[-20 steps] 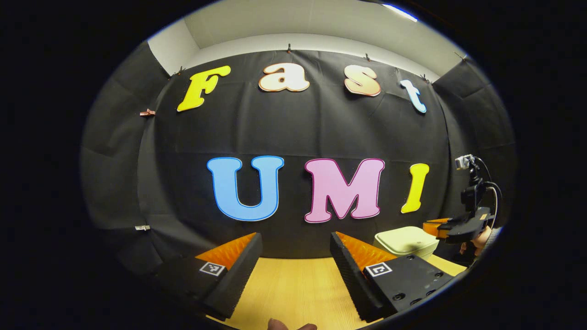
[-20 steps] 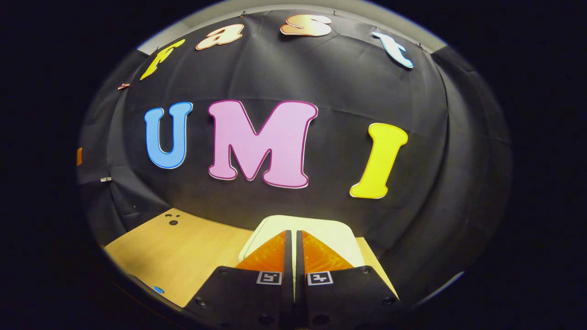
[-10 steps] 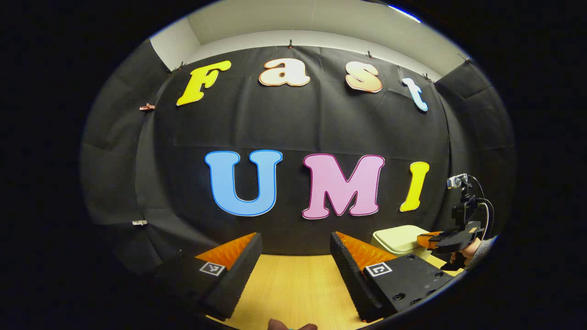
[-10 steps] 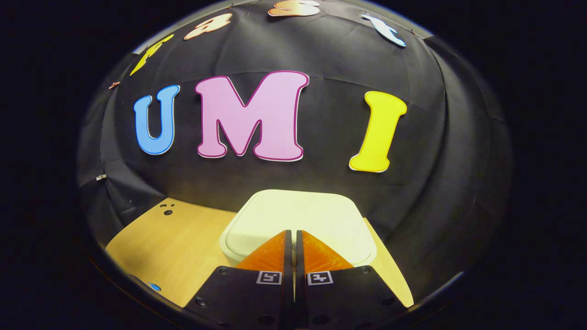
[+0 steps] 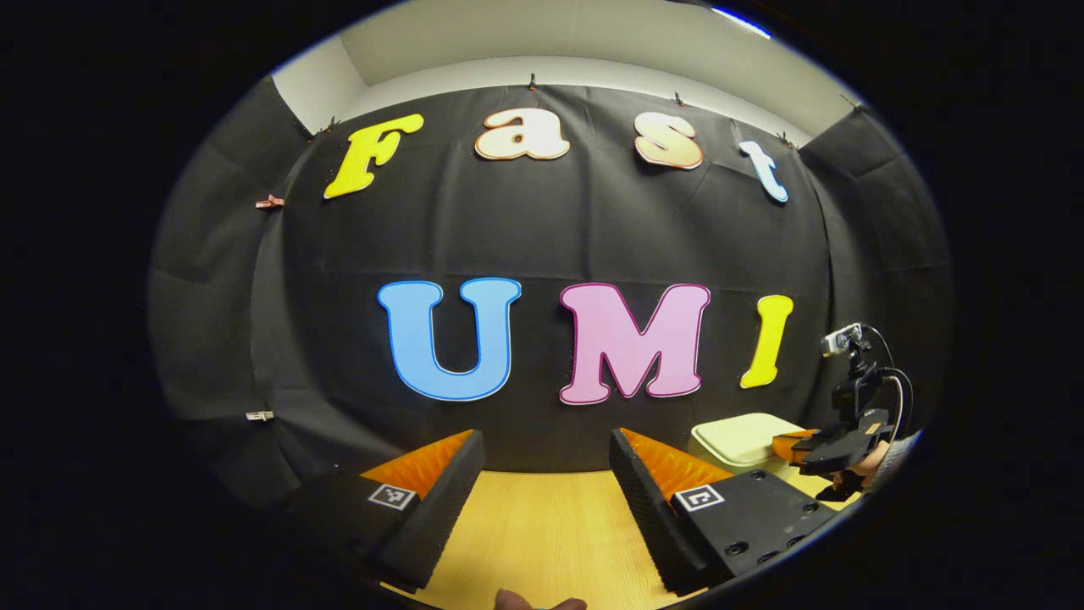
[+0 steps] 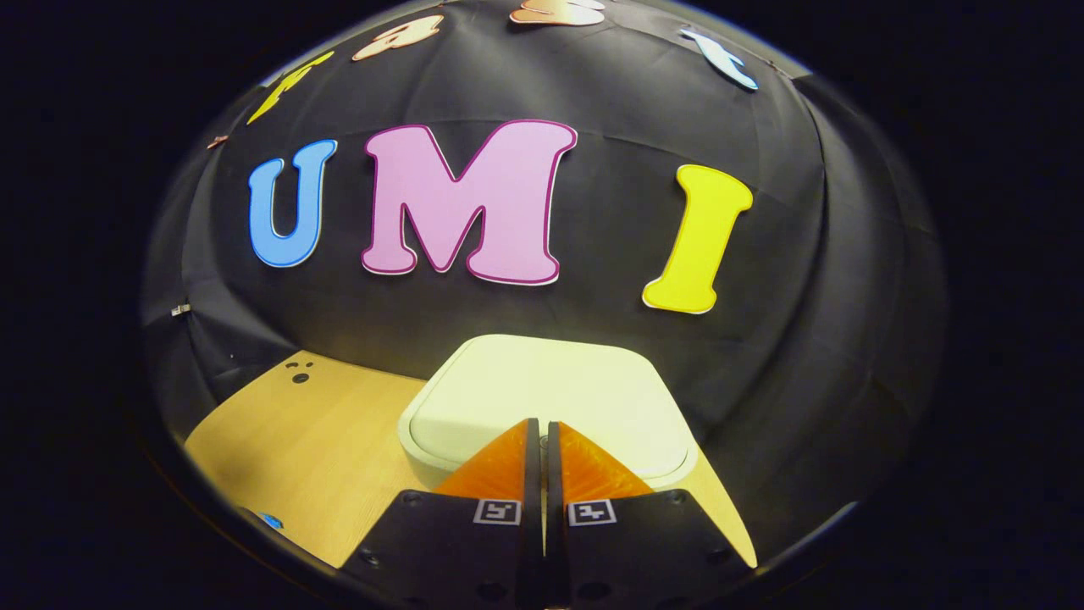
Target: Press the lid of the desktop garbage bin to open it, pick up the crumpled paper on the desktop and throw it into the bin, then pick up the pop can on the desktop and drop it into the bin, and finally close the garbage bin lid.
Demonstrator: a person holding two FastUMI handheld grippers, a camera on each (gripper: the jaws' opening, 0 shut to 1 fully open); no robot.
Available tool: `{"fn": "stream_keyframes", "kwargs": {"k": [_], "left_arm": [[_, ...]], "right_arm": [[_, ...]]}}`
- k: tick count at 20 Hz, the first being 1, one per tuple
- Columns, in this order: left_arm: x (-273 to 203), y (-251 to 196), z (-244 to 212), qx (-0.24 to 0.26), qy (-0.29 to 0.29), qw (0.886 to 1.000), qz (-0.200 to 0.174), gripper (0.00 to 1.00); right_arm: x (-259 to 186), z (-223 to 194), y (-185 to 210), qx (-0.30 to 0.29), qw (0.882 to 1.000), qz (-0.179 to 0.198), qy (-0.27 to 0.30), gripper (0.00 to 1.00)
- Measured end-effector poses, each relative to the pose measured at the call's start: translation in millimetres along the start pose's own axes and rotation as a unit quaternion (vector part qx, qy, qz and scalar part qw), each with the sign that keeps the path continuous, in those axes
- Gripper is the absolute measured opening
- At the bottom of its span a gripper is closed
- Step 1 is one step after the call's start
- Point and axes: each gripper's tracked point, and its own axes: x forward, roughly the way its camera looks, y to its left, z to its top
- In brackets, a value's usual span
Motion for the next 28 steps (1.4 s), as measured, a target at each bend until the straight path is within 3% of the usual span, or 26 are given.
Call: {"fn": "stream_keyframes", "kwargs": {"k": [4,8,18,22,26,28], "left_arm": [[-2,5,-2,-0.001,0.002,1.000,0.003,0.95],[-6,12,-4,-0.006,0.006,1.000,0.010,0.95],[-14,20,-9,-0.008,0.009,1.000,0.010,0.95],[-19,23,-23,-0.016,0.033,0.999,-0.002,0.95],[-24,26,-46,-0.017,0.063,0.998,-0.013,0.95],[-26,26,-60,-0.015,0.080,0.996,-0.020,0.95]], "right_arm": [[-6,19,-2,0.027,0.999,0.004,-0.026,0.06],[-15,47,-12,0.012,0.997,-0.014,-0.070,0.06],[-44,77,-5,0.012,0.994,-0.006,-0.112,0.06],[-71,87,2,-0.017,0.990,-0.007,-0.137,0.11],[-100,90,27,-0.046,0.988,0.025,-0.147,0.32],[-114,89,41,-0.059,0.986,0.044,-0.147,0.53]]}}
